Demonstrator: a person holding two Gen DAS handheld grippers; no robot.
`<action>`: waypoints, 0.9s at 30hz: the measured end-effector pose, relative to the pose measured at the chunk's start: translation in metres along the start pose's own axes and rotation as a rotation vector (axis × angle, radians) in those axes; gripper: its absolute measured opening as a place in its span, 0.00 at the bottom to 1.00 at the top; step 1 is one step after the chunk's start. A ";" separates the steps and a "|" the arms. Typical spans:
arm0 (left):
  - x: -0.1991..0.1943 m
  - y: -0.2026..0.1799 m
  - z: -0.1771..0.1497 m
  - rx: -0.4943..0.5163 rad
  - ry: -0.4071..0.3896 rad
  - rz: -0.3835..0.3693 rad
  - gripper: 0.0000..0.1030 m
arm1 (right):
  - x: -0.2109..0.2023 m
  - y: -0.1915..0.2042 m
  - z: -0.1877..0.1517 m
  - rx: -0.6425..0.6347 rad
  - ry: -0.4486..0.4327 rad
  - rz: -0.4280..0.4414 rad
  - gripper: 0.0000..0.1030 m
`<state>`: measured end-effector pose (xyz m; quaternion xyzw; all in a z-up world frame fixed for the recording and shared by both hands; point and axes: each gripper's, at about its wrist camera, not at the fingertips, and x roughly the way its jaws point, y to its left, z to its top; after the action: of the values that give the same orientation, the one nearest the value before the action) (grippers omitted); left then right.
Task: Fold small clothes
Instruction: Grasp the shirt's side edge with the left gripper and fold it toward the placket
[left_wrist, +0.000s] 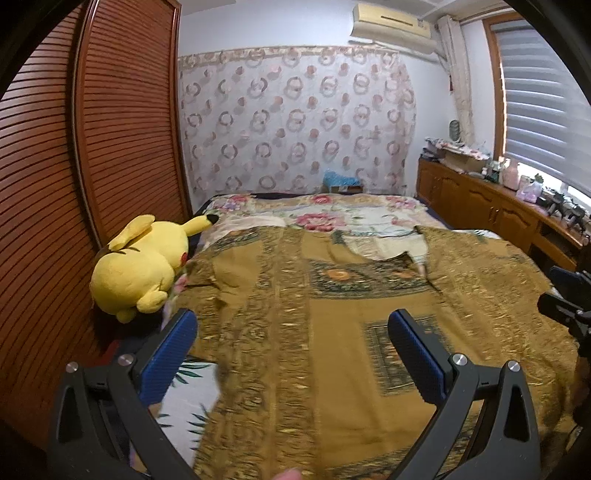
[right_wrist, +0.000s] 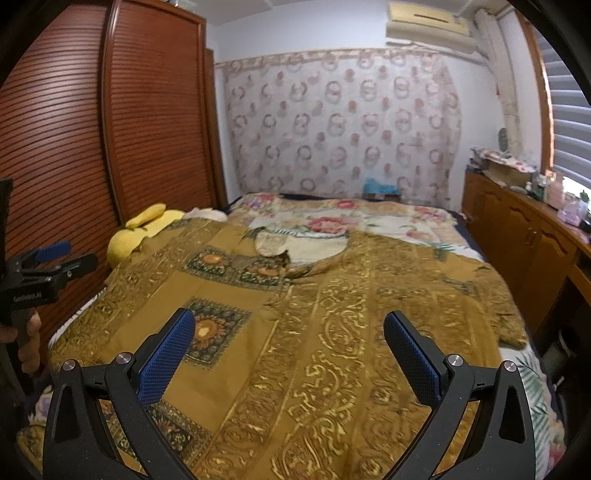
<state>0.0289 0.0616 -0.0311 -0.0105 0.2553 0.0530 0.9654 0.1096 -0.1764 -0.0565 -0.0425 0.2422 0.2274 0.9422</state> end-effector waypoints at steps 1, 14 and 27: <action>0.004 0.005 0.000 -0.002 0.010 0.003 1.00 | 0.005 0.001 0.002 -0.008 0.007 0.010 1.00; 0.053 0.064 -0.005 -0.035 0.160 0.020 1.00 | 0.065 0.005 0.028 -0.066 0.099 0.095 1.00; 0.099 0.126 -0.020 -0.177 0.323 -0.020 0.79 | 0.133 0.008 0.053 -0.098 0.206 0.175 1.00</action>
<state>0.0909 0.1956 -0.0965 -0.1062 0.4014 0.0632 0.9075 0.2327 -0.1055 -0.0729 -0.0904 0.3289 0.3149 0.8857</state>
